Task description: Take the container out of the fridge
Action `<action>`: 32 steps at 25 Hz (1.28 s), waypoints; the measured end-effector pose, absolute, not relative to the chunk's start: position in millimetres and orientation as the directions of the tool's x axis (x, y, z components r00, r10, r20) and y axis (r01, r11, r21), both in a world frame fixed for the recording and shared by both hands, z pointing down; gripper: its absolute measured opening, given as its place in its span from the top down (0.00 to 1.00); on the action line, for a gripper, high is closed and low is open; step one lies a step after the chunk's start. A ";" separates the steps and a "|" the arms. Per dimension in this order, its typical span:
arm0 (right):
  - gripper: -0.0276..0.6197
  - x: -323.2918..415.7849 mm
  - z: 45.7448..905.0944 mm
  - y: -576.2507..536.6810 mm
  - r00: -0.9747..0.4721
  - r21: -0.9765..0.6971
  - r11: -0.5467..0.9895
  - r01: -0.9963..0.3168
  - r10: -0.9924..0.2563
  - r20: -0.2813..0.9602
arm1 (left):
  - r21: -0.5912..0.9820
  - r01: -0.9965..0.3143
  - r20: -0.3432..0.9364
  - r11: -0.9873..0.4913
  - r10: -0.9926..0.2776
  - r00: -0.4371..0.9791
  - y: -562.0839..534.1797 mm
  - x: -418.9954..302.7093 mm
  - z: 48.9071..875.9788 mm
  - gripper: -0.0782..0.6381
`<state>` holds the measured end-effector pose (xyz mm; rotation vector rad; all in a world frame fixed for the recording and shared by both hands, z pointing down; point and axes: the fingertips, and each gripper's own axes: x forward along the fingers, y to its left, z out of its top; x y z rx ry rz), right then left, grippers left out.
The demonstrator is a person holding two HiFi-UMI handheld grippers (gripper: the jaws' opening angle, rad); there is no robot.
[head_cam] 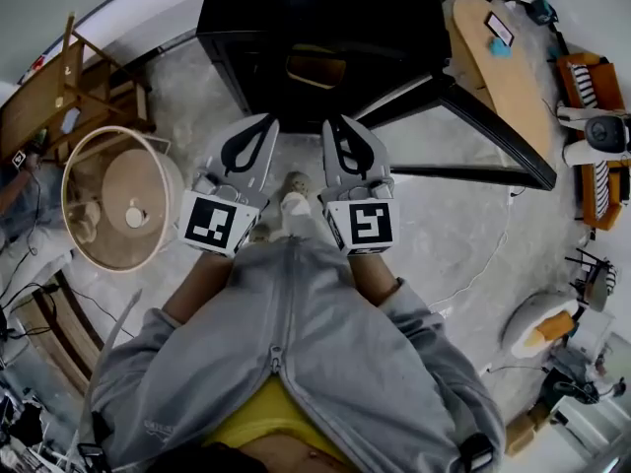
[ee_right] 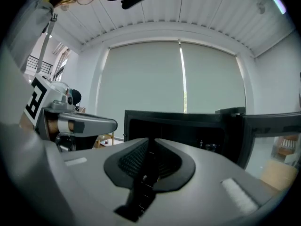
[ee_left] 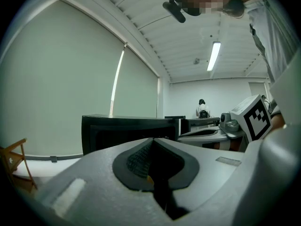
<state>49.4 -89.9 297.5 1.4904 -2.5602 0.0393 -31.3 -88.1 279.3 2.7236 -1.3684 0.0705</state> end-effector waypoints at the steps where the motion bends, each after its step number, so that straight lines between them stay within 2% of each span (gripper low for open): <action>1: 0.90 50.8 298.8 -92.2 -0.494 0.067 0.511 -0.857 -0.852 0.174 | 0.061 -0.808 0.085 -0.586 -0.804 0.589 -90.1 -29.4 277.4 0.88; 15: 0.89 53.1 380.9 -128.5 -0.597 0.091 0.647 -0.757 -0.742 0.307 | 0.041 -0.835 0.136 -0.549 -0.825 0.549 -130.7 -19.8 318.4 0.88; 27: 0.86 47.2 471.2 -160.0 -0.564 0.155 0.681 -0.716 -0.694 0.447 | 0.055 -0.803 0.153 -0.594 -0.789 0.594 -149.5 -23.8 365.2 0.88; 32: 0.85 52.5 503.4 -168.9 -0.525 0.133 0.666 -0.734 -0.681 0.510 | 0.087 -0.807 0.175 -0.584 -0.788 0.590 -152.0 -29.3 387.4 0.88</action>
